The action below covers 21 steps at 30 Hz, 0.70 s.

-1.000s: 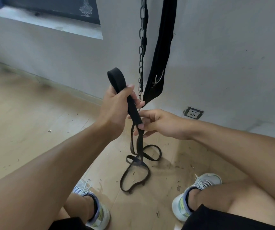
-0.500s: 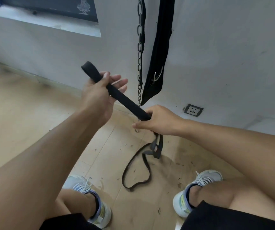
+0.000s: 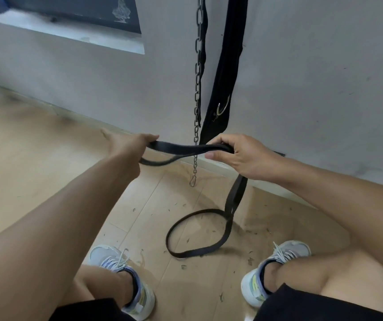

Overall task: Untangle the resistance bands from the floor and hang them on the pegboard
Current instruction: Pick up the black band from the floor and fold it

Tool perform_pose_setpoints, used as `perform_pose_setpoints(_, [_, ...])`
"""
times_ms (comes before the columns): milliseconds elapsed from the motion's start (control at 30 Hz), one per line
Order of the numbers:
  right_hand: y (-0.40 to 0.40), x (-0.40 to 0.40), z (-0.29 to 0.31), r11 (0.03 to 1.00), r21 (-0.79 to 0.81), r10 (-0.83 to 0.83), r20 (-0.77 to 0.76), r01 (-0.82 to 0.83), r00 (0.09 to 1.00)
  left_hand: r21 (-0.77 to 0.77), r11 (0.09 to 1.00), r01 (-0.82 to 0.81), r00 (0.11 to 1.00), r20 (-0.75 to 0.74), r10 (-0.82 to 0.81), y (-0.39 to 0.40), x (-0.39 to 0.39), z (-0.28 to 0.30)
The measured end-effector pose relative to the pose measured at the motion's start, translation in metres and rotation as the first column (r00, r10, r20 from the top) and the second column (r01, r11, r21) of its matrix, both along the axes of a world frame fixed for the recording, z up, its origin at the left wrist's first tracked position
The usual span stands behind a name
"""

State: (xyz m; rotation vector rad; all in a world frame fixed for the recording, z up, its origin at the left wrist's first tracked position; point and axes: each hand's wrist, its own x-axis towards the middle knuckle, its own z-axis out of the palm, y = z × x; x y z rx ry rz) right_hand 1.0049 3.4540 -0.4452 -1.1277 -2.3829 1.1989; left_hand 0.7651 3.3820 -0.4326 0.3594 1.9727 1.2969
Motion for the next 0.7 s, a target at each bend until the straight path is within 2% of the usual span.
perform_pose_setpoints(67, [-0.001,0.0,0.004,1.0,-0.012,0.007,-0.038,-0.007,0.999,-0.035,0.983,0.181,0.967,-0.178,-0.184,-0.002,0.011,-0.004])
perform_pose_setpoints(133, [-0.002,0.0,0.006,0.999,-0.024,0.025,-0.061,-0.026,0.998,0.017,0.926,0.377,0.889,-0.289,-0.356,-0.004,0.022,-0.002])
perform_pose_setpoints(167, [-0.002,0.0,0.005,0.999,-0.025,0.032,-0.06,-0.034,0.998,0.042,0.866,0.498,0.832,-0.302,-0.465,-0.005,0.028,0.002])
perform_pose_setpoints(233, [-0.002,0.002,0.005,0.998,-0.028,0.053,-0.05,-0.055,0.997,0.035,0.677,0.735,0.662,-0.252,-0.706,-0.008,0.037,0.003])
perform_pose_setpoints(267, [-0.003,0.003,0.006,0.998,-0.03,0.059,-0.049,-0.061,0.997,0.029,0.566,0.824,0.559,-0.207,-0.803,-0.01,0.042,0.003])
perform_pose_setpoints(300, [-0.003,0.003,0.005,0.998,-0.033,0.06,-0.052,-0.062,0.997,0.016,0.491,0.871,0.486,-0.17,-0.857,-0.012,0.047,0.002])
perform_pose_setpoints(367, [-0.003,0.005,0.007,0.997,-0.047,0.062,-0.062,-0.065,0.996,-0.031,0.416,0.909,0.409,-0.13,-0.903,-0.014,0.052,-0.005])
perform_pose_setpoints(567, [0.003,0.017,0.007,0.988,-0.027,0.156,0.083,-0.154,0.984,-0.161,0.361,0.918,0.338,-0.155,-0.928,-0.008,0.045,-0.017])
perform_pose_setpoints(700, [0.005,0.021,0.007,0.982,-0.104,0.157,-0.009,-0.157,0.988,-0.099,0.331,0.938,0.326,-0.065,-0.943,-0.011,0.04,-0.007])
